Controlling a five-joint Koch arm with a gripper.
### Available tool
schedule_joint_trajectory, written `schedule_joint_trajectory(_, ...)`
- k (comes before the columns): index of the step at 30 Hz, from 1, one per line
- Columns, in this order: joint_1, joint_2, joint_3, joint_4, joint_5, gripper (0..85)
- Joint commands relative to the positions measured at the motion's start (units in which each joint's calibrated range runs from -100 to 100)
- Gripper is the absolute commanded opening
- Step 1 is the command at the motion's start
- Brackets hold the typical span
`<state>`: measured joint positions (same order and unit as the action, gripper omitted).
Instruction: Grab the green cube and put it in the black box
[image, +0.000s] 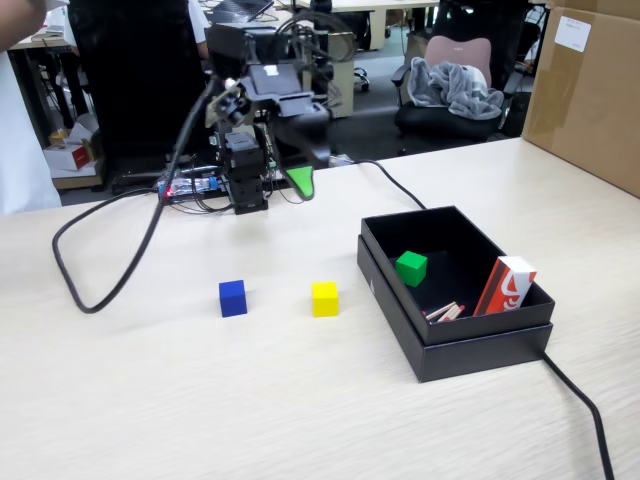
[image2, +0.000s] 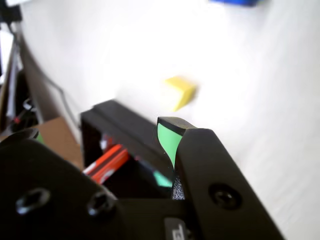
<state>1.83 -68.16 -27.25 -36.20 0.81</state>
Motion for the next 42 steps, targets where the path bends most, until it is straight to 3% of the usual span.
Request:
schedule_joint_trajectory(1, -0.8, -9.6, -5.5, 4.5, -0.4, 49.9)
schedule_joint_trajectory(6, -0.9, -17.3, -24.7, 8.3, 0.1, 51.6)
schedule_joint_trajectory(22, -0.7, -25.6, -62.8, 40.9, 0.6, 48.1)
schedule_joint_trajectory(42, -1.4, -25.4, -69.4, 43.6, 0.6, 48.8)
